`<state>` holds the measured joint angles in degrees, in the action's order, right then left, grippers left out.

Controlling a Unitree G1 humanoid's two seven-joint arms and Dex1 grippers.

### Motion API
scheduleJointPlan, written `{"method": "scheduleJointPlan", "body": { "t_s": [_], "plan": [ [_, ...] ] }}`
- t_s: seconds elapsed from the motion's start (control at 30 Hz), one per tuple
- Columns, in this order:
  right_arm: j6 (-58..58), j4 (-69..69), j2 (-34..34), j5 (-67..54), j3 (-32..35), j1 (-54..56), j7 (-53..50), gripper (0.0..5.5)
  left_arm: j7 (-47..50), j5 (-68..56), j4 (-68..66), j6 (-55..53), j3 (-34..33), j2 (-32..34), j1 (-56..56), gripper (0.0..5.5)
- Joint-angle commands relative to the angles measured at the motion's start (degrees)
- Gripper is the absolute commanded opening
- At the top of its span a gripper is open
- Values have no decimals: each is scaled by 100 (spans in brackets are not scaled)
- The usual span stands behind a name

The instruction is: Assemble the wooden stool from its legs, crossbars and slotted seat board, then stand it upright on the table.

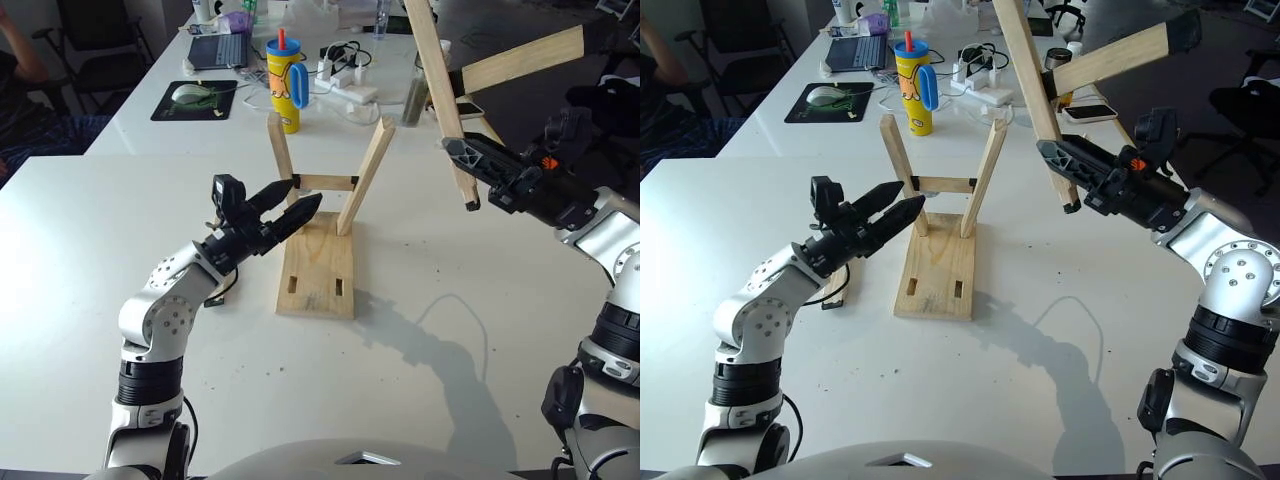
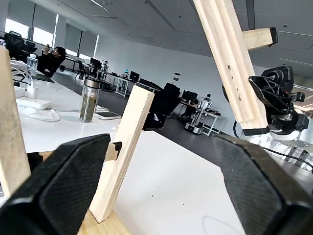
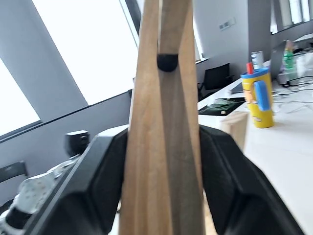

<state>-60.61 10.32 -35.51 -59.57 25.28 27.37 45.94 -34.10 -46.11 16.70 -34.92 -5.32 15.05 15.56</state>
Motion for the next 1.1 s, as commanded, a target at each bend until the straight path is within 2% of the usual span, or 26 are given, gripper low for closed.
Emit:
{"method": "scheduleJointPlan", "body": {
  "t_s": [0.03, 0.07, 0.27, 0.57, 0.8, 1.1],
  "plan": [
    [-397, 387, -239, -304, -694, -407, 546, 206, -18, -978, 51, -571, -327, 39, 350, 388],
    [-475, 413, -270, -390, -830, -460, 712, 206, -21, -1225, 34, -685, -397, 37, 427, 388],
    [-584, 307, -470, -474, -1321, -535, 1452, 206, 31, -2361, -128, -1213, -651, 75, 762, 467],
    [-546, 250, -767, -344, -1680, -581, 2041, 206, 104, -3201, -143, -1709, -677, 332, 848, 467],
    [-481, 248, -933, -236, -1864, -672, 2282, 206, -120, -3315, -282, -2044, -609, 662, 763, 380],
    [-271, 166, -1076, 28, -2049, -672, 2533, 206, -385, -3237, -396, -2252, -604, 956, 693, 241]
  ]
}}
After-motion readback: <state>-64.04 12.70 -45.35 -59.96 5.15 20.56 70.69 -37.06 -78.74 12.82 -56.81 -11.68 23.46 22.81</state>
